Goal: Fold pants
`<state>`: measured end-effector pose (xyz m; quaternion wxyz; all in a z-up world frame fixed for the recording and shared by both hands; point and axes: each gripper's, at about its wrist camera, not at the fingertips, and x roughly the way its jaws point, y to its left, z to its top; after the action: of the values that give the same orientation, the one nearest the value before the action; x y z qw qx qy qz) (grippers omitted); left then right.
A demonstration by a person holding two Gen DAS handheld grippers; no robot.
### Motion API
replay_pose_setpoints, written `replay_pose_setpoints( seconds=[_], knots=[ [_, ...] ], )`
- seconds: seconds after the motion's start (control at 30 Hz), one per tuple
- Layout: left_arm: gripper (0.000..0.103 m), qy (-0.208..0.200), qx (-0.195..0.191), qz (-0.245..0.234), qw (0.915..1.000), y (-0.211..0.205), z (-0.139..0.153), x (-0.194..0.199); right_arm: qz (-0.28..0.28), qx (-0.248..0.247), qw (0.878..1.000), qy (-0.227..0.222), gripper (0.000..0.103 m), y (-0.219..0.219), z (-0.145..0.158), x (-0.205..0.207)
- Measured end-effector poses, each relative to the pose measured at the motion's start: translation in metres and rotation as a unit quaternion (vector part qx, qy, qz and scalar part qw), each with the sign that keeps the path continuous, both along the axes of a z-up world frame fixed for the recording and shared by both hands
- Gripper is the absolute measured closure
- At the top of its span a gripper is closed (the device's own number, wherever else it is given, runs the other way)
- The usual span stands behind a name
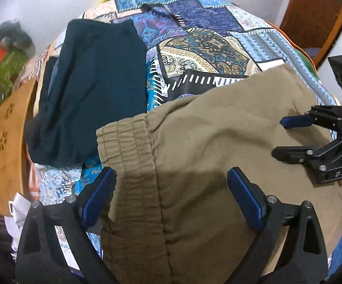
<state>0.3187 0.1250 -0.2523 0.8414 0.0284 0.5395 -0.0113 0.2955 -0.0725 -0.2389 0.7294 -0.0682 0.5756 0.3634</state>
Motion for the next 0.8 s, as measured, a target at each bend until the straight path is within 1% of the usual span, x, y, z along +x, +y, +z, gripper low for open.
replay_pose_setpoints(
  seconds=[0.1, 0.2, 0.33, 0.4, 0.57, 0.63, 0.7, 0.8],
  knots=[
    [0.006, -0.001, -0.001, 0.0, 1.0, 0.0, 0.002, -0.01, -0.001, 0.0, 1.0, -0.002, 0.033, -0.01, 0.004, -0.013],
    [0.006, -0.006, 0.003, -0.001, 1.0, 0.0, 0.004, -0.02, -0.005, -0.009, 1.0, -0.021, 0.031, -0.02, 0.01, -0.026],
    [0.006, -0.017, 0.018, 0.003, 0.9997, -0.005, 0.008, -0.037, -0.028, -0.007, 0.999, -0.031, 0.031, -0.039, 0.016, -0.041],
    [0.006, -0.022, 0.02, 0.007, 0.9995, -0.005, 0.01, -0.044, -0.038, -0.005, 0.999, -0.036, 0.031, -0.045, 0.02, -0.046],
    [0.006, -0.031, 0.003, 0.03, 0.9991, 0.0, 0.013, -0.063, -0.072, 0.014, 0.997, -0.033, 0.029, -0.064, 0.024, -0.064],
    [0.006, -0.036, -0.012, 0.046, 0.9982, 0.003, 0.013, -0.072, -0.086, 0.021, 0.995, -0.035, 0.028, -0.072, 0.026, -0.073],
    [0.006, -0.04, -0.028, 0.059, 0.9971, 0.005, 0.013, -0.081, -0.099, 0.03, 0.994, -0.029, 0.028, -0.081, 0.027, -0.083],
    [0.006, -0.045, -0.045, 0.071, 0.9954, 0.009, 0.015, -0.093, -0.112, 0.027, 0.993, -0.036, 0.028, -0.091, 0.028, -0.097]
  ],
)
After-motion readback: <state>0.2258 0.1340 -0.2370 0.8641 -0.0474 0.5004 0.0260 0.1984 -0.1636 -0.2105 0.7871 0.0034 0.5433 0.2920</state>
